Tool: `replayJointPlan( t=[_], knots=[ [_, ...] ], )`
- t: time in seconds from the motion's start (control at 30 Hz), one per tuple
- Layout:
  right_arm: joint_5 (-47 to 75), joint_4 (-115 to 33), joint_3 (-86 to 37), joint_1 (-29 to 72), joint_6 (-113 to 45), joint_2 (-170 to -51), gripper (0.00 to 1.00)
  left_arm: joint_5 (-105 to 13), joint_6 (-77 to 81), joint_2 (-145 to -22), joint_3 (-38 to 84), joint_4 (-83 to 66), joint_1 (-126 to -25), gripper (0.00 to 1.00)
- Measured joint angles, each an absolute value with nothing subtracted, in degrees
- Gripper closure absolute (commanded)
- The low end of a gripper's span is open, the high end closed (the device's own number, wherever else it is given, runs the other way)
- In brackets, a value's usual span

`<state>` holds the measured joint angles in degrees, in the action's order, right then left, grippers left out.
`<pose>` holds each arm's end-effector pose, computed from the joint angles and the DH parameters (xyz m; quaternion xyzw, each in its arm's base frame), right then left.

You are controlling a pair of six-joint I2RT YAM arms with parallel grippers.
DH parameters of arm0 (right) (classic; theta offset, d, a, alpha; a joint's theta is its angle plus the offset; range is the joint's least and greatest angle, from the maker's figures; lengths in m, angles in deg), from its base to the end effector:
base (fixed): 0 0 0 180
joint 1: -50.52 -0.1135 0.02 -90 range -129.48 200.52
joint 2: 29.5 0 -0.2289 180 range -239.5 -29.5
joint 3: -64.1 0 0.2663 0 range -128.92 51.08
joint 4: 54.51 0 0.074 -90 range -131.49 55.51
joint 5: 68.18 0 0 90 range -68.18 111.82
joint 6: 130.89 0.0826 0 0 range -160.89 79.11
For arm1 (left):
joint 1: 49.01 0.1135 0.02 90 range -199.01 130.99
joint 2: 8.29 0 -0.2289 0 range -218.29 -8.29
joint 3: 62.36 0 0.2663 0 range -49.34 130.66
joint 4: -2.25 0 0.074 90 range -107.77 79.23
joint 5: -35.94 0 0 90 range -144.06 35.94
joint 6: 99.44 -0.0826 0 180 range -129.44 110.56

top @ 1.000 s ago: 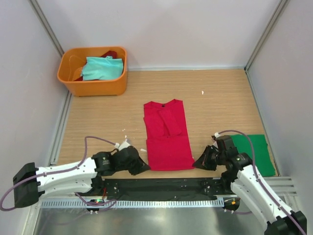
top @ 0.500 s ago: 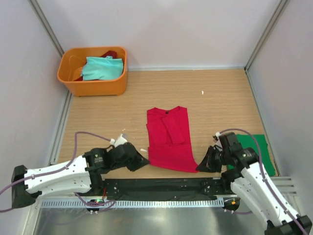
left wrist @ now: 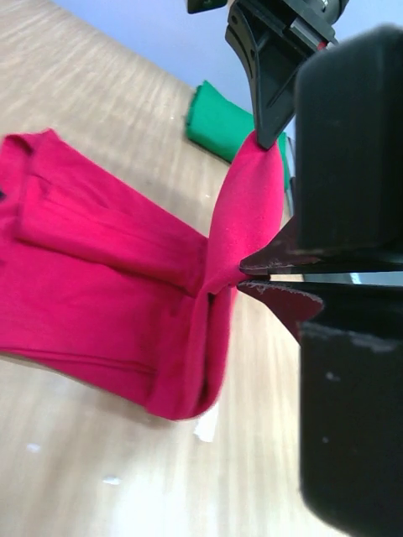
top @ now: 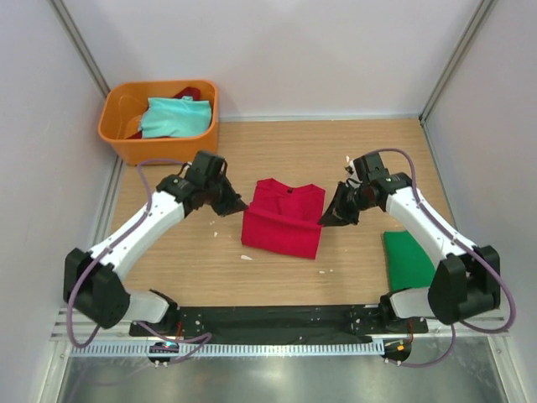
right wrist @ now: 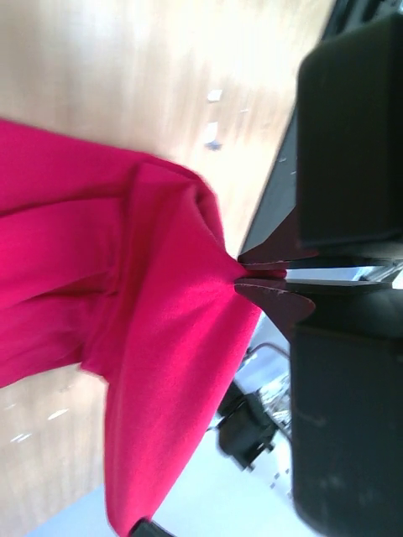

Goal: Fold and stack the t-shirts
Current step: Fold the tshirt

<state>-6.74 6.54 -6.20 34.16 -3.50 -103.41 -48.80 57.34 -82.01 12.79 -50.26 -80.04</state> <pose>0.2624 0.1182 0.1842 0.1194 0.9395 0.3107 0.0808 0.2705 -0.1716 0.2183 -0.2746 0.9011 -0.2792 0.1861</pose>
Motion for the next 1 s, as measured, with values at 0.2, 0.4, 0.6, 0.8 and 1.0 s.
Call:
replayJointPlan(
  t=[0.2, 0.4, 0.6, 0.8, 1.0],
  knots=[
    [-7.59, 3.28, -14.92, 36.76, -4.68, -113.93, 0.98, -43.88, 49.43, -95.75, 25.97, -50.02, -74.62, 1.00],
    [-9.25, 1.86, -19.38, 39.60, -5.71, -120.00, 0.98, -39.05, 45.78, -106.86, 34.93, -47.90, -72.48, 1.00],
    [-11.07, 0.77, -22.28, 42.40, -6.82, -126.06, 0.98, -35.93, 43.59, -115.45, 40.99, -47.07, -71.86, 1.00],
    [-12.53, -1.98, -24.99, 44.15, -7.35, -132.22, 0.91, -33.55, 42.37, -122.83, 47.54, -46.17, -70.27, 1.00],
    [-12.88, -9.04, -30.04, 46.86, -7.76, -143.32, 0.66, -34.79, 40.29, -130.18, 53.07, -44.49, -69.02, 0.81]
  ],
)
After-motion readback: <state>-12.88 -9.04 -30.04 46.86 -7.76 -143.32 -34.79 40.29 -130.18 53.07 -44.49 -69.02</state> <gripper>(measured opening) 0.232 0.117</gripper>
